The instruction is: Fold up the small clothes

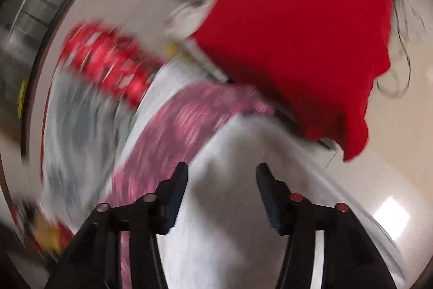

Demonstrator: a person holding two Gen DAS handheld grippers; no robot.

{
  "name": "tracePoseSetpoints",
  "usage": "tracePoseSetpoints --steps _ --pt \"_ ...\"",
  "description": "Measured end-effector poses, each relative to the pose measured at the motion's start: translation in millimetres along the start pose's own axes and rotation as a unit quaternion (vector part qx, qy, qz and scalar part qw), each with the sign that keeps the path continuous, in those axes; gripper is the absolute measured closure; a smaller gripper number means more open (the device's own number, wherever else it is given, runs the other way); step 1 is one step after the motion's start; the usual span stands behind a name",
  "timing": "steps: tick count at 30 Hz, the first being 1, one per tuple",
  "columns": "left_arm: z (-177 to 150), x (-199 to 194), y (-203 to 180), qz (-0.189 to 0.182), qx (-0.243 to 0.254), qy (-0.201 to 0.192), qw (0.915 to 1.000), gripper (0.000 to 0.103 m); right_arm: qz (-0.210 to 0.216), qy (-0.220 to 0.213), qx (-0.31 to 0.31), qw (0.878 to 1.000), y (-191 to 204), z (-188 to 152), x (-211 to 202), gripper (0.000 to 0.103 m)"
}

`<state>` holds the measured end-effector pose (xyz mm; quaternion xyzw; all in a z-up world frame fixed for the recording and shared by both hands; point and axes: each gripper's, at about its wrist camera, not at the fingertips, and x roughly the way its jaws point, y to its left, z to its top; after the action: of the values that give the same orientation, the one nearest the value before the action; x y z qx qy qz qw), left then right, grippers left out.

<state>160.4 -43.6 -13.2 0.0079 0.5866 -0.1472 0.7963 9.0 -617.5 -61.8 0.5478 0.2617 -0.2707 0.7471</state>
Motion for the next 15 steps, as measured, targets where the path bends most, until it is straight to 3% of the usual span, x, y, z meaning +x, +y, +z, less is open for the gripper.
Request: tracePoseSetpoints --steps 3,9,11,12,13,14,15 --pt "9 23 -8 -0.015 -0.01 0.017 0.9997 0.044 0.017 0.034 0.059 0.998 -7 18 52 0.041" --pt "17 23 -15 -0.009 0.007 0.003 0.9999 0.044 0.027 0.026 0.077 0.996 4 40 105 0.032" --pt "22 20 -14 -0.019 0.001 0.0 0.9998 0.044 0.052 0.02 0.103 0.993 2 44 108 0.033" --pt "26 18 -13 -0.025 -0.005 -0.003 0.9997 0.044 0.071 0.009 0.111 0.991 -4 48 98 0.043" --pt "30 16 -11 -0.031 -0.011 -0.007 0.9994 0.044 0.101 -0.007 0.117 0.988 -5 51 92 0.072" --pt "35 13 -11 -0.037 -0.017 -0.012 0.9991 0.044 0.112 -0.019 0.112 0.987 -3 55 86 0.09" --pt "40 10 -10 -0.04 -0.022 -0.018 0.9988 0.044 0.109 -0.035 0.097 0.989 3 59 76 0.096"
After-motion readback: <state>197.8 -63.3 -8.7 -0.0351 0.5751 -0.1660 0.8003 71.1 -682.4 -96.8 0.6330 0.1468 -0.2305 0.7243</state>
